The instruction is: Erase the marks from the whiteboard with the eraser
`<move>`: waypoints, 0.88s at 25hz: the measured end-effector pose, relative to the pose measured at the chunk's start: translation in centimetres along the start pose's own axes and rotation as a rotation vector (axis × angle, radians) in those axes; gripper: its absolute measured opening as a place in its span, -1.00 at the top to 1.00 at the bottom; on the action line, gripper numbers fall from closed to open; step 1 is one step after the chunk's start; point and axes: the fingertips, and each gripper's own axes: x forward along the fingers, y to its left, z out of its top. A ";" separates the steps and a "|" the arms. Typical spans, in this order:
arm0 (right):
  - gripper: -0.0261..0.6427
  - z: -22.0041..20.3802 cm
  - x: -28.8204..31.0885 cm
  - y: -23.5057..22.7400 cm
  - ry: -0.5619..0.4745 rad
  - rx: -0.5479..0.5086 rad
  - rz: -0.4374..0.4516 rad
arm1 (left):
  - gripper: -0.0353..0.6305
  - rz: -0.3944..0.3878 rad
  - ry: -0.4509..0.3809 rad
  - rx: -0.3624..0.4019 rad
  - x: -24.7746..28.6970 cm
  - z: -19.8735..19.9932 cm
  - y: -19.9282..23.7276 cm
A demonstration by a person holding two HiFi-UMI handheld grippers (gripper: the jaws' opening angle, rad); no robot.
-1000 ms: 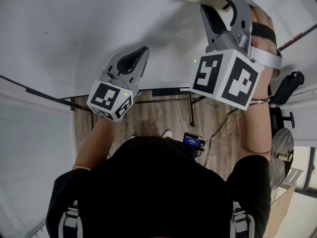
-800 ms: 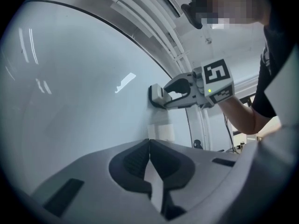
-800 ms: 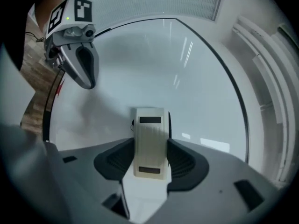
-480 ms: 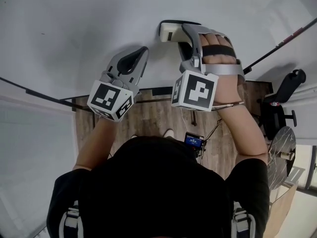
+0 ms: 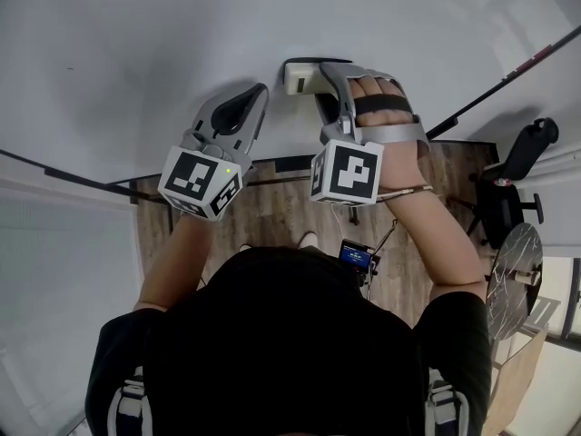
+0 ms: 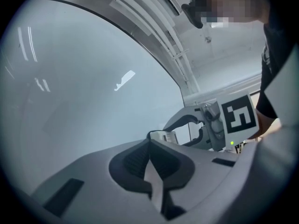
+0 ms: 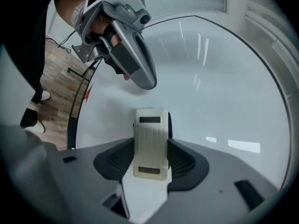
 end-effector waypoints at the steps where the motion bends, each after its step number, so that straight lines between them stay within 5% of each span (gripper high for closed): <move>1: 0.26 -0.1 0.2 0.5 -0.007 0.005 0.003 | 0.88 0.000 0.003 0.001 0.0 -0.2 0.0; 5: 0.26 0.0 0.2 2.2 -0.085 0.086 0.004 | 0.88 0.005 0.020 0.002 -0.4 -1.3 0.0; 15: 0.26 0.8 -5.9 2.0 -0.608 0.811 0.010 | 0.88 0.004 0.018 0.004 -3.4 -3.1 -0.2; 18: 0.26 0.2 -6.7 2.5 -0.678 1.026 0.049 | 0.88 -0.006 0.010 -0.002 -4.2 -3.6 -0.6; 22: 0.26 -1.0 -7.2 4.3 -0.739 1.150 0.067 | 0.88 -0.025 0.012 -0.011 -4.8 -4.7 -1.7</move>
